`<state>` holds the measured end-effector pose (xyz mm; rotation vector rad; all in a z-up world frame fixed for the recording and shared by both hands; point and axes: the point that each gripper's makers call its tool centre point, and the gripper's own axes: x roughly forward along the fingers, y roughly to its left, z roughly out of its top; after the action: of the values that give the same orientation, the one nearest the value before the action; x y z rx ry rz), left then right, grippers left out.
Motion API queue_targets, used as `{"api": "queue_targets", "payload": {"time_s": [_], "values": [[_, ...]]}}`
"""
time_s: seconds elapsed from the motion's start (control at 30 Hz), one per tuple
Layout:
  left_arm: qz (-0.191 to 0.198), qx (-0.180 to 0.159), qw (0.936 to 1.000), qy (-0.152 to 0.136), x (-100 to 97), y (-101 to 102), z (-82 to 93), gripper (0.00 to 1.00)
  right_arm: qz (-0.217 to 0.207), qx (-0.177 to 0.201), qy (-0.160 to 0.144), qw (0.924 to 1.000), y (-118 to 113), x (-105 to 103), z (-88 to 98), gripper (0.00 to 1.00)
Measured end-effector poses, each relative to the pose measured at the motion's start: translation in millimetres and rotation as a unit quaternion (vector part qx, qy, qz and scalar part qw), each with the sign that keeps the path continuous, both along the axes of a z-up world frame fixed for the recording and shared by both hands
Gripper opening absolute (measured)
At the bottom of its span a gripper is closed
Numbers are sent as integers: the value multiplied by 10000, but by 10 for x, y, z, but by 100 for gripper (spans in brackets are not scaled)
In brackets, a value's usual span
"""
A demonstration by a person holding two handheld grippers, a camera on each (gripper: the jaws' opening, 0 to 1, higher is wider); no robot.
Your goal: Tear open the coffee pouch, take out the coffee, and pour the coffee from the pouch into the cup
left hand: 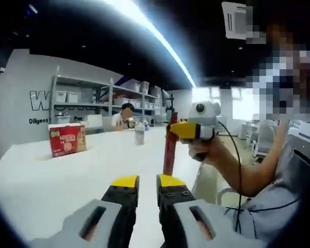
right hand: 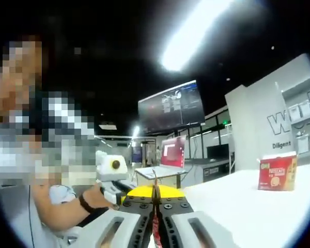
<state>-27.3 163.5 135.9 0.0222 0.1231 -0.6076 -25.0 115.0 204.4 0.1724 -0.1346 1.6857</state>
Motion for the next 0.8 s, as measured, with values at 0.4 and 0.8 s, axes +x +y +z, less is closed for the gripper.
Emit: {"api": "queue_targets", "payload": {"time_s": [0.4, 0.8], "values": [[-1949, -391, 9795, -339, -316, -593, 162, 23, 937, -47, -202, 9954, -65, -376, -19, 1], [-2400, -834, 9660, -472, -464, -680, 252, 20, 1713, 87, -60, 9852, -6, -623, 137, 1]]}}
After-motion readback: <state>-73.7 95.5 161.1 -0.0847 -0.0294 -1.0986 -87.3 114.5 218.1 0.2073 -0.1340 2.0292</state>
